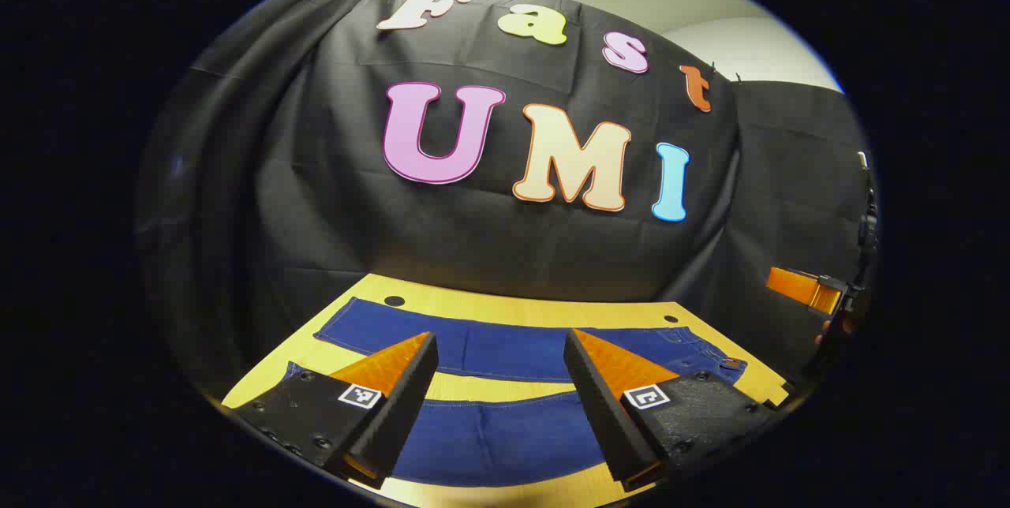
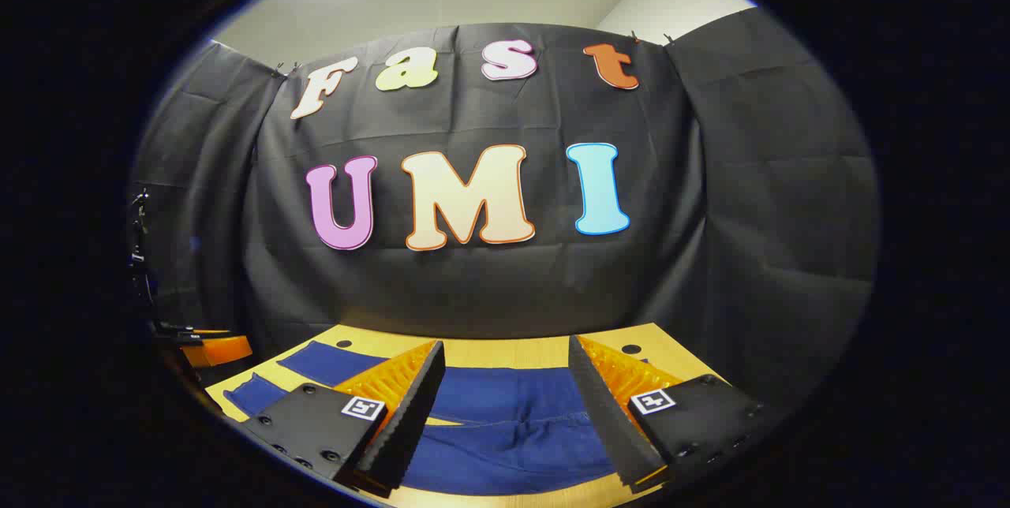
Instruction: Grasp the waist and the cuffs of the jeans and fold them to make the two legs overlap; first hold the waist and fold one-third of the jeans toward the cuffs, then hold the cuffs and fold the remaining one-third in the same direction to finish folding.
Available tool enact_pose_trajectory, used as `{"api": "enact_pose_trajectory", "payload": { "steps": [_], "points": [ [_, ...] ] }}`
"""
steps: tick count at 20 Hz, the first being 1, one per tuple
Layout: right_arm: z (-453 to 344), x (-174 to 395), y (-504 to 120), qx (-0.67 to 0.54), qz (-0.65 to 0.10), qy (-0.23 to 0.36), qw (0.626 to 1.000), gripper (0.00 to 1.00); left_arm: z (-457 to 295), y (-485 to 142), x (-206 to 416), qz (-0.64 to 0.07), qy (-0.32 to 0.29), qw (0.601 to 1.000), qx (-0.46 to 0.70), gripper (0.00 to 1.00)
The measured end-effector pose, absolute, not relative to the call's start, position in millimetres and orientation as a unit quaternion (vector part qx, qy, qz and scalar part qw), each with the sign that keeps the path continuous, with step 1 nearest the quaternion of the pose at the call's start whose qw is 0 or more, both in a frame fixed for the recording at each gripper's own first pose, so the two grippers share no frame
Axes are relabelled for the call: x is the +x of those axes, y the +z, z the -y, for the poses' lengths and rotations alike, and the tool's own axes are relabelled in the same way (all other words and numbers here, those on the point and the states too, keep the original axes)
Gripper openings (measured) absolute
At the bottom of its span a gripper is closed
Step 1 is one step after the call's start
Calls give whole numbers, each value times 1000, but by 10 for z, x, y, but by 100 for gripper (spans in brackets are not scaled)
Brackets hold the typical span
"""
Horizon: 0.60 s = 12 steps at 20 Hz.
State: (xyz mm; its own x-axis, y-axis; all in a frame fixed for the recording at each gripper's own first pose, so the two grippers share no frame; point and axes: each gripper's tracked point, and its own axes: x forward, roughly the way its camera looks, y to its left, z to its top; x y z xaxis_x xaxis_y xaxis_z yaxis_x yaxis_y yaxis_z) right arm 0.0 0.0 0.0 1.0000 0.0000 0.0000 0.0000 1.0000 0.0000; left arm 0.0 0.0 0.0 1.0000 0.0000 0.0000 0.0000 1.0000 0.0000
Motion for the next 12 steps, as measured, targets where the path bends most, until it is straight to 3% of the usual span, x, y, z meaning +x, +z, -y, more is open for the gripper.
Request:
{"api": "enact_pose_trajectory", "payload": {
  "steps": [3,4,6,12],
  "points": [
    [0,0,0,0,0,0,1000,94,-14,-84,-36,-10,-6,1000,-14,94],
    [0,0,0,0,0,0,1000,99,-38,-113,-44,-12,-4,1000,-20,95],
    [0,0,0,0,0,0,1000,94,-83,-168,-76,-18,2,999,-27,94],
    [-6,7,13,5,0,3,1000,97,-195,-293,-134,-37,10,999,-16,95]
  ]
}}
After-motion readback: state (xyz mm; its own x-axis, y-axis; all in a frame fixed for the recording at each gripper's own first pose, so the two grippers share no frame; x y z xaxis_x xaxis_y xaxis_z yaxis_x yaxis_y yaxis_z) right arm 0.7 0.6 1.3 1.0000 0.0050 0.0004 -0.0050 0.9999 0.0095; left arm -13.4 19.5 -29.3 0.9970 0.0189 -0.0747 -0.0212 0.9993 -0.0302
